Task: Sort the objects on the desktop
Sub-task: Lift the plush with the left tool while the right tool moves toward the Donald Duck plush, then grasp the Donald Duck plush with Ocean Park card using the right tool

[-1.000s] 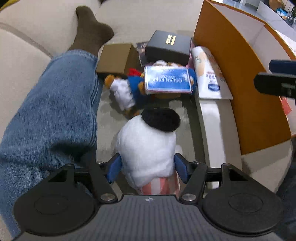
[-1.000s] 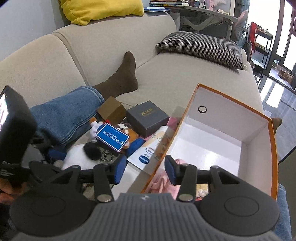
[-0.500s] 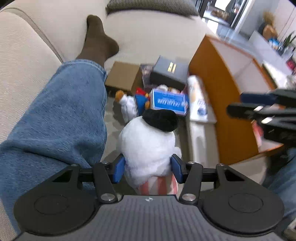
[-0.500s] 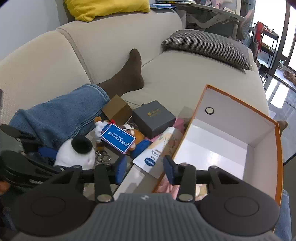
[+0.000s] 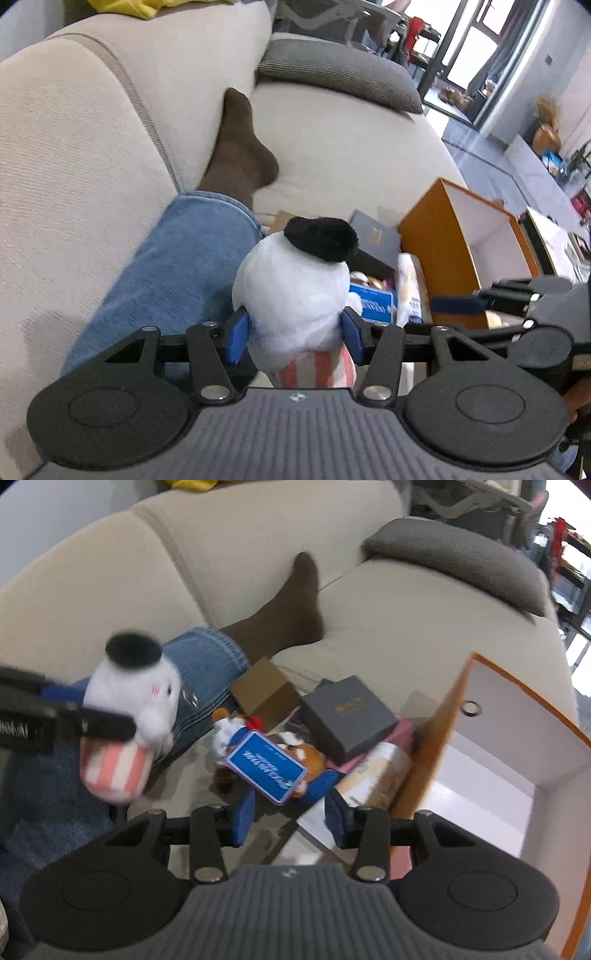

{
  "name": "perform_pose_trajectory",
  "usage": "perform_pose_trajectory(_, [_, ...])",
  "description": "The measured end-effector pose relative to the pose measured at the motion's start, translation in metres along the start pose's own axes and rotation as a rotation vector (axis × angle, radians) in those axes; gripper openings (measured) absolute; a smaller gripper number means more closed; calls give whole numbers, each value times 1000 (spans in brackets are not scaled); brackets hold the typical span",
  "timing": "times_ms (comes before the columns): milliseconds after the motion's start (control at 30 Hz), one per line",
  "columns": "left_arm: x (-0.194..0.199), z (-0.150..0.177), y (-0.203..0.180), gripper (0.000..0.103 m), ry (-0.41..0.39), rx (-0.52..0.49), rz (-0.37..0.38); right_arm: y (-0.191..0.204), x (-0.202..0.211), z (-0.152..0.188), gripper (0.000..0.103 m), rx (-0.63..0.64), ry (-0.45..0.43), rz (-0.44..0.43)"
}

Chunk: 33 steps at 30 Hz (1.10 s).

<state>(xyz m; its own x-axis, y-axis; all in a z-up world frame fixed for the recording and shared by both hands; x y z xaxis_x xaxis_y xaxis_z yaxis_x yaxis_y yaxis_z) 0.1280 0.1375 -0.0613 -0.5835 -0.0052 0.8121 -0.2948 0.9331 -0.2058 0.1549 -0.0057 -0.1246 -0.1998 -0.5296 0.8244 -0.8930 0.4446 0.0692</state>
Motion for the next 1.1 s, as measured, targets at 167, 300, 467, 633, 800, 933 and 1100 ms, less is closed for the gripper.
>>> perform_pose_trajectory(167, [5, -6, 18, 61, -7, 19, 8, 12, -20, -10, 44, -117, 50, -85])
perform_pose_trajectory(300, [2, -8, 21, 61, 1, -1, 21, 27, -36, -17, 45, -158, 32, -67])
perform_pose_trajectory(467, [0, -11, 28, 60, -1, 9, 48, 55, -50, -28, 51, 141, 12, 64])
perform_pose_trajectory(633, [-1, -13, 36, 60, -2, 40, 76, 66, -77, -28, 52, 378, 93, 104])
perform_pose_trajectory(800, [1, -10, 38, 61, -10, 46, 87, 62, -94, -26, 55, 499, 104, 209])
perform_pose_trajectory(933, [6, -7, 37, 60, -21, 51, 93, 62, -85, -27, 44, 477, 92, 211])
perform_pose_trajectory(1100, [18, -1, 34, 60, -41, 49, 105, 55, -67, -31, 41, 315, 95, 146])
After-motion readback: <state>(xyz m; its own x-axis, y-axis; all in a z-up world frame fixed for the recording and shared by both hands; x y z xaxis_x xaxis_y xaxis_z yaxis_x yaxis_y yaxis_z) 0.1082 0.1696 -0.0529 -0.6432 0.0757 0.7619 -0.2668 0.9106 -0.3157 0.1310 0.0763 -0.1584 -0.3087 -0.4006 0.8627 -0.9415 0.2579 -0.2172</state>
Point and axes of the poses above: each gripper's, at about its wrist camera, not at the fingertips, and x roughly against the way its jaws point, y to its left, z to its underside, the point moved 5 cm from there along -x, roughly the way its jaws point, and after that the axes turned 1 degree about -x, right-handed, at the moved point
